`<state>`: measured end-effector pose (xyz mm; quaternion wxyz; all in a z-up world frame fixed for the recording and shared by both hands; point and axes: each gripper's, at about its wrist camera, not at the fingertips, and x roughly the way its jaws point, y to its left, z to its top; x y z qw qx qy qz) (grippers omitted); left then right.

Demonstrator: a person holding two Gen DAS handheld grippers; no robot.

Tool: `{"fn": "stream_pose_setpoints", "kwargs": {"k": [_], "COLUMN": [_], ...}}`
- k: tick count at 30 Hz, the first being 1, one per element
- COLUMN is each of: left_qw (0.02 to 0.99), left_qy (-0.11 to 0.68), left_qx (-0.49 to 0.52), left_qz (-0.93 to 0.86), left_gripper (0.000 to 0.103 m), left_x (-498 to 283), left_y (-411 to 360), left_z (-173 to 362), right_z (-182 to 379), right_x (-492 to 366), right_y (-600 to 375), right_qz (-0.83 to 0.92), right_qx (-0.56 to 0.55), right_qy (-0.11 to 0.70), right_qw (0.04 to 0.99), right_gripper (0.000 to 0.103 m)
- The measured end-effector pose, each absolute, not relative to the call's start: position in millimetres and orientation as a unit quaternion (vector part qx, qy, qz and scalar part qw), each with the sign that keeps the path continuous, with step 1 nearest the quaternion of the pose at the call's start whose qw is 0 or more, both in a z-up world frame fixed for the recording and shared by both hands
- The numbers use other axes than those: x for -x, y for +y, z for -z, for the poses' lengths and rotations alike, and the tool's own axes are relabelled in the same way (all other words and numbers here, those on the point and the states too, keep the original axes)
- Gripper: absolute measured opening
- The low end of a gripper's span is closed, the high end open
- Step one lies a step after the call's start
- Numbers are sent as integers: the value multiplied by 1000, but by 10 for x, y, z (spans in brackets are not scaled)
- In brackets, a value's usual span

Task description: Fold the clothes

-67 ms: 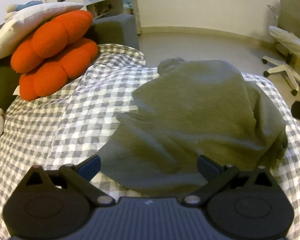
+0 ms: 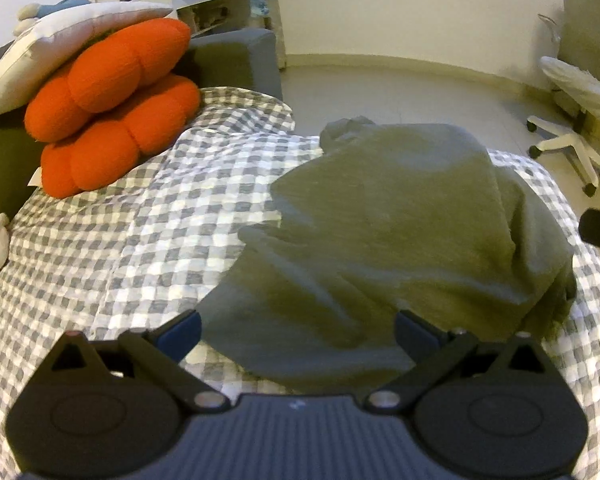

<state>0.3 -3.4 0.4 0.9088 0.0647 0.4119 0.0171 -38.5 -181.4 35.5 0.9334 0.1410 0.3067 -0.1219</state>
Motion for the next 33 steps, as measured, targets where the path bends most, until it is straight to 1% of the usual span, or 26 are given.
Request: {"fn": "stream_pose_setpoints", "kwargs": {"k": [3, 4, 6, 9, 33], "left_qw": [910, 916, 912, 909, 910], "left_qy": [411, 399, 408, 413, 408], "left_qx": [-42, -39, -43, -50, -58], "left_qz": [-12, -13, -18, -27, -33], "left_gripper": [102, 102, 102, 102, 102], "left_x": [-10, 51, 23, -18, -23], "left_y": [102, 135, 161, 118, 144], "left_z": [-54, -49, -43, -56, -82], "right_z": [-345, -333, -310, -334, -281], "right_x": [395, 414, 444, 306, 297], "right_y": [-1795, -1773, -1728, -1654, -1624], "right_qz": [126, 124, 121, 120, 108], "right_qx": [-147, -143, -137, -123, -110], "right_qy": [307, 306, 305, 329, 331], "right_qw": [932, 933, 935, 929, 931], "right_gripper": [103, 103, 103, 103, 103]}}
